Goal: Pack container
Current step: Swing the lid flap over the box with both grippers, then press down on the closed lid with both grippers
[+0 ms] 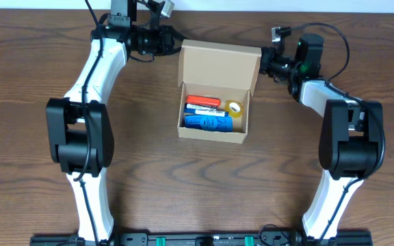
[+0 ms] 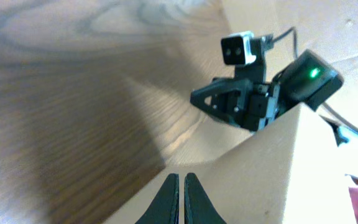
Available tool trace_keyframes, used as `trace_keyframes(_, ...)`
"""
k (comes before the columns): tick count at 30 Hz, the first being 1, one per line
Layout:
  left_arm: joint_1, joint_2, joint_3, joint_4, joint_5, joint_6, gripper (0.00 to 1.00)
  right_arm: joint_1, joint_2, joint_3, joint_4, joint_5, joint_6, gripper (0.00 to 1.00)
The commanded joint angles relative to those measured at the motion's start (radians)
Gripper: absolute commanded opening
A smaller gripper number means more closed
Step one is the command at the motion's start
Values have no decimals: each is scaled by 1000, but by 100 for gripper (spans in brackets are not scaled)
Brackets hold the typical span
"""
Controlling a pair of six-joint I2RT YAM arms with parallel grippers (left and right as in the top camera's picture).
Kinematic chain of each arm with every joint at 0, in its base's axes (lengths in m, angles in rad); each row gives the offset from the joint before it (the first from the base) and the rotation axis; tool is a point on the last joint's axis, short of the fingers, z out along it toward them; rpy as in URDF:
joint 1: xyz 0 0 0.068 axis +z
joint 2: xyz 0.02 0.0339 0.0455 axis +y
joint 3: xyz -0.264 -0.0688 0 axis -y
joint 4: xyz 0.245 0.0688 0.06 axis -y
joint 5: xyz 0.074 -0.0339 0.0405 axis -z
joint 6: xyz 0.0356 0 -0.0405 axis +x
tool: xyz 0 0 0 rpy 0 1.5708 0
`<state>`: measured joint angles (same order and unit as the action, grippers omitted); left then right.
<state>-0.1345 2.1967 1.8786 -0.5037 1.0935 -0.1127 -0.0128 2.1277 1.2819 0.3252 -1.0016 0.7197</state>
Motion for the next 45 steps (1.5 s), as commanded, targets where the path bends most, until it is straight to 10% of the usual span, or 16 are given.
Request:
trace_keyframes(1,0,-56,18,-87,-86,148,6,-6,-90,25,-102,-13,-129,2)
trace_keyframes(20,-86,-198,18,-575,-452,546,6,55,-444,26,-900,343,-689,2)
trace_keyframes(45,-126,-320,-107,-689,-504,562,6,217,-572,-61,-1114,475,-729,2)
